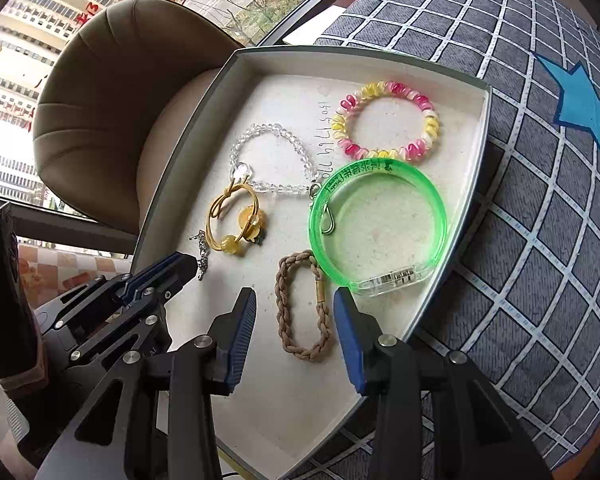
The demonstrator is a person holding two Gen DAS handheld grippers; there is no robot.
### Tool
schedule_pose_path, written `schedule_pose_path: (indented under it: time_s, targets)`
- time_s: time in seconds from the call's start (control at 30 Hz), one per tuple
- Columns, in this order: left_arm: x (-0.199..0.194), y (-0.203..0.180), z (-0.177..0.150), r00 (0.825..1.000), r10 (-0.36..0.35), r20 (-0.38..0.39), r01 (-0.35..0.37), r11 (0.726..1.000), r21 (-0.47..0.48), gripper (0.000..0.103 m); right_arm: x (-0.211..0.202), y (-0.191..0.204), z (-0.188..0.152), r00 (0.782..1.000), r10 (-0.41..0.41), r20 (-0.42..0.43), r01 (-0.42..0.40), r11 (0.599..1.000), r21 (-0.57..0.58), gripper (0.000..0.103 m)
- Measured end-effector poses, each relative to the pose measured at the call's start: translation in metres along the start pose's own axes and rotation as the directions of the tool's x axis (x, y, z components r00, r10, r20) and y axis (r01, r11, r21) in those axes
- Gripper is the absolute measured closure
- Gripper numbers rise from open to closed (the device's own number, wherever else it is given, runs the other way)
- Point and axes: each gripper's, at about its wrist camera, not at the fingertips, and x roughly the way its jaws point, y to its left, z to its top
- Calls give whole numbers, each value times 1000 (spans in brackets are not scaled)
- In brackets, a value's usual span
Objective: Organize jewelry
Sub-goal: 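Carry the silver pendant clip and braided bracelet into the white tray while opening both tools, then move both tools back over the jewelry on the table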
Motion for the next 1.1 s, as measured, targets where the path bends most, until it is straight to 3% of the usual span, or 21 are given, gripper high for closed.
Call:
schedule_pose_path:
  time_s: [0.17, 0.27, 0.77, 0.8, 0.83, 0.9, 0.93, 0.97, 1.0, 1.07, 1.1]
  targets:
    - [-13, 2, -5, 999, 14, 29, -14, 1000, -8, 89, -28, -8, -1, 998, 25, 56, -27, 999, 33, 40]
    - [-20, 2, -8, 999, 6, 34, -5, 1000, -15, 89, -46, -14, -9, 996, 19, 83, -23, 999, 44, 24]
    - [-43, -39, -15, 1000, -6, -25, 9, 996, 92, 89, -105, -87, -81, 989, -90, 113, 58, 963, 263, 21]
    - [-46, -44, -14, 1000, -10, -29, 13, 995, 101, 89, -110, -95, -87, 988, -102, 117, 64, 956, 287, 19]
    - [-50, -51, -13, 999, -20, -29, 23, 993, 112, 89, -116, -102, -93, 986, -111, 121, 69, 948, 310, 11]
    - [-57, -65, -13, 999, -34, -23, 37, 989, 142, 89, -127, -117, -104, 982, -131, 136, 75, 931, 357, 9]
    - [-61, -72, -12, 999, -41, -21, 44, 987, 156, 82, -133, -125, -109, 980, -144, 139, 81, 922, 380, 9]
    - [-64, -80, -12, 999, -50, -22, 53, 985, 166, 29, -137, -132, -114, 977, -157, 142, 88, 912, 401, 9]
    - [-67, -86, -12, 999, -48, -24, 52, 984, 171, 0, -142, -139, -120, 975, -171, 145, 95, 901, 423, 9]
    - [-71, -103, -11, 999, -52, 4, 50, 976, 213, 0, -150, -153, -131, 970, -192, 150, 103, 881, 462, 9]
    - [-72, -112, -10, 998, -62, 11, 57, 969, 239, 0, -153, -160, -136, 968, -202, 150, 107, 870, 481, 2]
